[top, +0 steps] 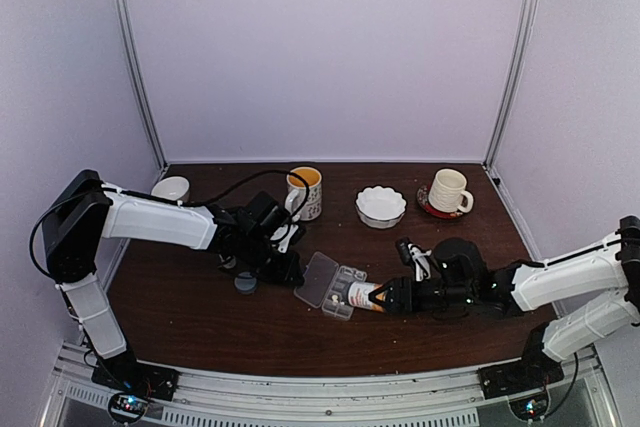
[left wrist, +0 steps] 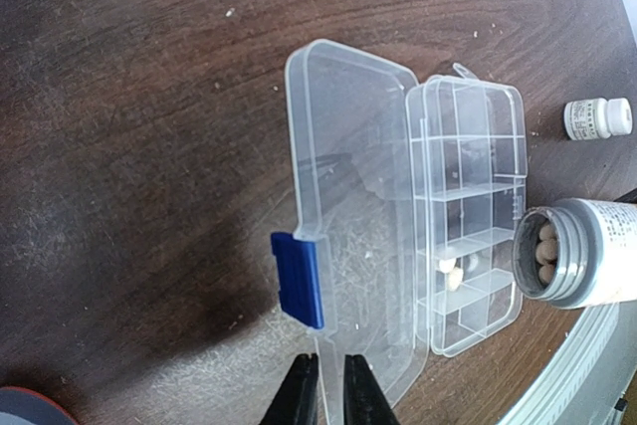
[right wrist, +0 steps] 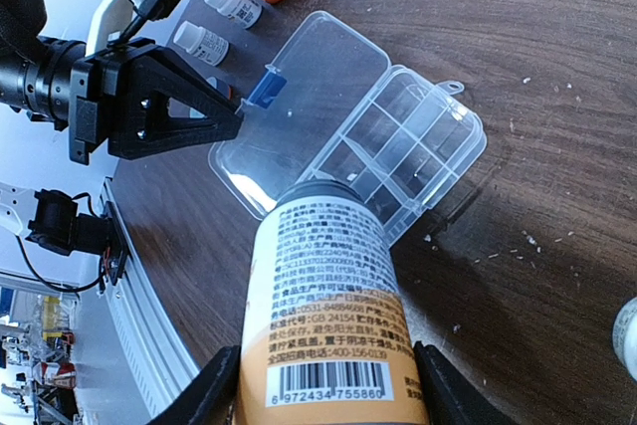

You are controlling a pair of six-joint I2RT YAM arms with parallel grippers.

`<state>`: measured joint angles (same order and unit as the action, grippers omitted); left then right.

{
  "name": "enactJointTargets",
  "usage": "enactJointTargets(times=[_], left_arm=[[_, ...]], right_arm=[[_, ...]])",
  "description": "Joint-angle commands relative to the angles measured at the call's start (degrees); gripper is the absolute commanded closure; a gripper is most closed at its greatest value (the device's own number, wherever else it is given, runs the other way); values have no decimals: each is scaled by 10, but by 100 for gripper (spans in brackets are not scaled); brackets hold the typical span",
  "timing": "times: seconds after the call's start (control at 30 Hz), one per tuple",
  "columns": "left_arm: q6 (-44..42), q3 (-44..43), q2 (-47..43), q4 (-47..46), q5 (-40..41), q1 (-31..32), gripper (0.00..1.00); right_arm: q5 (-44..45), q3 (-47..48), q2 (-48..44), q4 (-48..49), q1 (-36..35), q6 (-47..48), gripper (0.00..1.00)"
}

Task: Sort the pills into containers
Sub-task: Pour the pill into the compartment of the pill container.

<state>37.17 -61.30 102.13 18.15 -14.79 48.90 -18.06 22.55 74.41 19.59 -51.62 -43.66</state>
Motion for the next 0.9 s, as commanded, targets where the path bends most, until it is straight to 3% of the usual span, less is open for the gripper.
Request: enactJointTargets(times=[0.0,0.37,0.53,0.87], left_arm=[[-9,-11,1,1,1,1,87],[-11,-12,1,1,-1,1,87],[-11,-14,1,2,-1,1,87],[-11,-13,1,3,0,0,87]], right_arm=[[9,14,-24,-22,2,9,100],[-3,-25,-41,45,2,-18,100],[-7,-23,3,25,2,-13,100],[12,0,-30,-27,2,8,100]])
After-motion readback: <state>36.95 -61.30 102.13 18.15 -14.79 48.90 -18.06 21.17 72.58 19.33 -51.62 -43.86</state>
